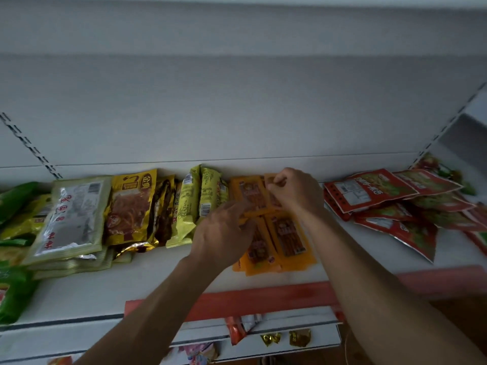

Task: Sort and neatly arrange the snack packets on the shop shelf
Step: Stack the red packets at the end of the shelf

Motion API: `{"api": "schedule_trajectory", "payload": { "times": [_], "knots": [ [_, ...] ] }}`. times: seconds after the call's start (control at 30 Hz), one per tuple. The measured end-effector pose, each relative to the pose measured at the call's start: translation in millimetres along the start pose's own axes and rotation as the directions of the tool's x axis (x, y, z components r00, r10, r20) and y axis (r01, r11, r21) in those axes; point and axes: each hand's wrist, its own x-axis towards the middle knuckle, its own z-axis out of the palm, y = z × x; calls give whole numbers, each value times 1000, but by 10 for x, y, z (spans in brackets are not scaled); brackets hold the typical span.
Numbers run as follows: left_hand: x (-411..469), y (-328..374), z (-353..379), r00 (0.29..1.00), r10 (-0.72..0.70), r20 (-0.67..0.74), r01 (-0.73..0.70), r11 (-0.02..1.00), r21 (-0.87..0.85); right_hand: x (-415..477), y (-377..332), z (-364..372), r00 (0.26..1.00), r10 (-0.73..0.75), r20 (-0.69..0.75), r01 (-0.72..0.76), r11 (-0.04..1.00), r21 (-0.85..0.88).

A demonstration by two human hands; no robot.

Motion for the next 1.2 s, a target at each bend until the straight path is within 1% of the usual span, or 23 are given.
{"api": "schedule_trajectory", "payload": {
  "times": [0.1,0.2,0.33,0.43,0.53,0.67,0.7,0.73,0.77,0.83,0.9,0.97,1.0,1.03,1.07,1.13,1.2],
  "knots": [
    [93,103,40,997,62,37,-66,993,94,-63,209,-237,999,45,18,-43,995,-91],
    [192,330,168,986,141,86,-150,982,114,-140,509,-495,995,98,25,-92,979,-180],
    [328,694,435,960,229,158,-251,959,133,-198,921,-812,991,118,-65,-130,962,-241],
    [446,980,724,935,285,210,-323,930,174,-184,1280,-1015,985,122,-123,-150,956,-251],
    [582,1282,1070,931,282,232,-325,930,173,-165,1718,-1210,973,143,-179,-189,944,-272],
    [757,1598,1561,927,324,186,-350,928,127,-130,2350,-1412,959,200,-203,-251,930,-268],
    [810,1643,1683,929,328,171,-350,929,120,-110,2511,-1442,955,226,-194,-273,924,-269],
    [872,1670,1796,935,315,162,-336,934,124,-85,2663,-1470,946,270,-178,-308,923,-232],
    [947,1685,1902,946,283,160,-305,943,136,-59,2802,-1496,930,336,-152,-357,923,-141],
    [1096,1682,2078,975,157,160,-180,974,140,-6,3046,-1516,888,454,-76,-445,889,107],
    [1215,1638,2207,990,23,136,-38,994,105,41,3206,-1487,881,474,3,-457,848,268],
    [1254,1582,2301,994,-40,100,36,999,38,63,3285,-1412,905,419,73,-414,827,380],
    [1244,1559,2338,995,-52,83,52,999,8,51,3303,-1342,921,374,107,-385,834,395],
    [1218,1543,2364,996,-58,66,60,998,-18,15,3307,-1254,934,332,129,-356,856,376],
    [1189,1534,2382,997,-58,42,60,997,-46,-42,3307,-1156,946,301,121,-325,885,333],
    [1126,1550,2388,999,-44,-21,41,994,-106,-172,3291,-987,961,276,0,-268,935,231],
    [1051,1575,2373,997,-16,-78,6,993,-120,-271,3268,-886,962,236,-138,-209,960,189]
  ]
}}
